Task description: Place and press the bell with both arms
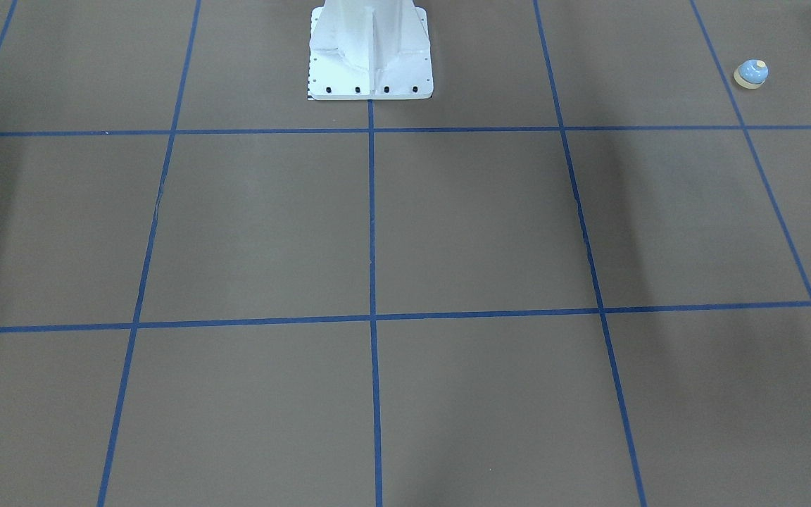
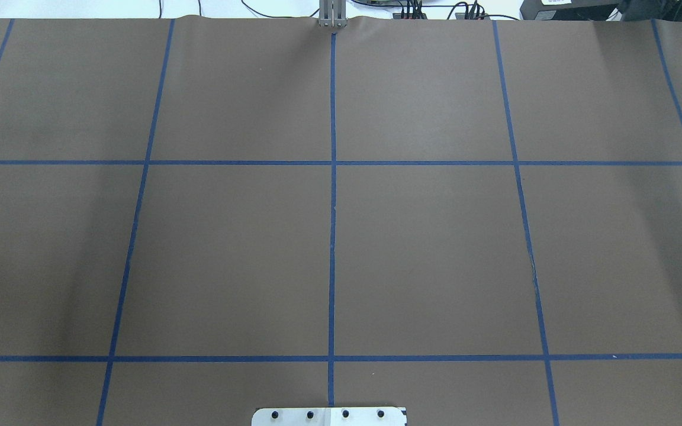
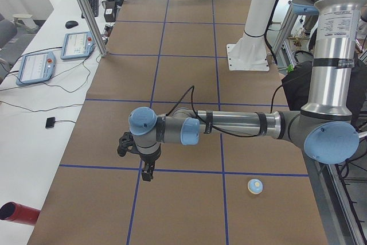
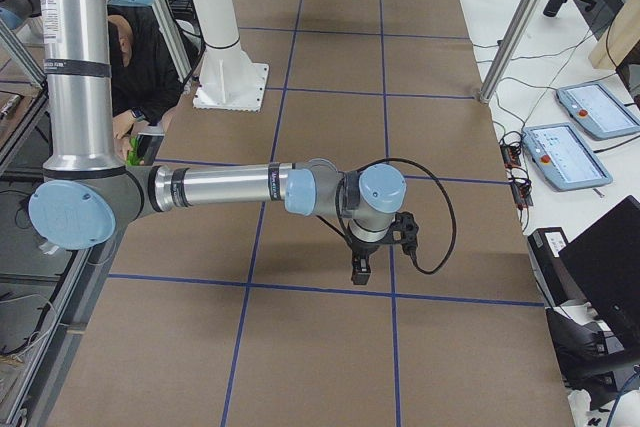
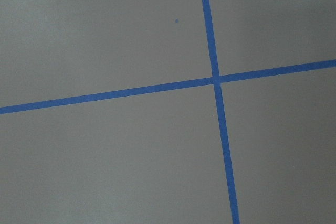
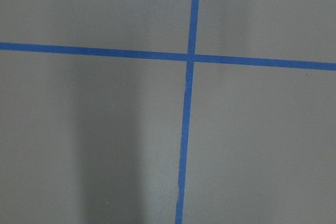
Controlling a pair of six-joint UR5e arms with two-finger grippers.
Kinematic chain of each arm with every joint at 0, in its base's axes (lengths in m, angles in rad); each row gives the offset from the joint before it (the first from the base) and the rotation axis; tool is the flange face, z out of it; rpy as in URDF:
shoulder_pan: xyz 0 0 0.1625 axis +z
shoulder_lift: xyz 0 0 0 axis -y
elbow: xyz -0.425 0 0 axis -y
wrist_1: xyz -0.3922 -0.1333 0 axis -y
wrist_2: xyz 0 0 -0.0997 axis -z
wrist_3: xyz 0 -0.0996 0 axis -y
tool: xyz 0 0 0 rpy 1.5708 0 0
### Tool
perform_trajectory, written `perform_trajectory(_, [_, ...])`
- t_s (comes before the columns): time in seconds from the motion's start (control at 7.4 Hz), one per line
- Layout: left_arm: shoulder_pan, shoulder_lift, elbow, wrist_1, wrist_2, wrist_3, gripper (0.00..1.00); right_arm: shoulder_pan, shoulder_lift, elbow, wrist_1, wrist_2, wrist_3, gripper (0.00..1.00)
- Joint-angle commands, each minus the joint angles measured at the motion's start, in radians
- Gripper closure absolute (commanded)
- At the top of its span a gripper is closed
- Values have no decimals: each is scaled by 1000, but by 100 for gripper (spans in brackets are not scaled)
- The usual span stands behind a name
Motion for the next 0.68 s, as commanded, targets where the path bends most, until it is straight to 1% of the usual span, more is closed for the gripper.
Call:
perform_trajectory(0.0, [1, -1, -1, 0, 2, 4, 0, 0, 0, 1, 0, 3, 1, 0])
perform_trajectory(0.14, [1, -1, -1, 0, 2, 7, 0, 0, 0, 1, 0, 5, 1, 0])
perform_trajectory(0.41, [1, -4, -41, 20, 12, 6, 0, 0, 8, 1, 0, 3, 1, 0])
perform_trajectory(0.54, [2, -11, -80, 84, 15, 6, 0, 0, 12, 1, 0, 2, 1, 0])
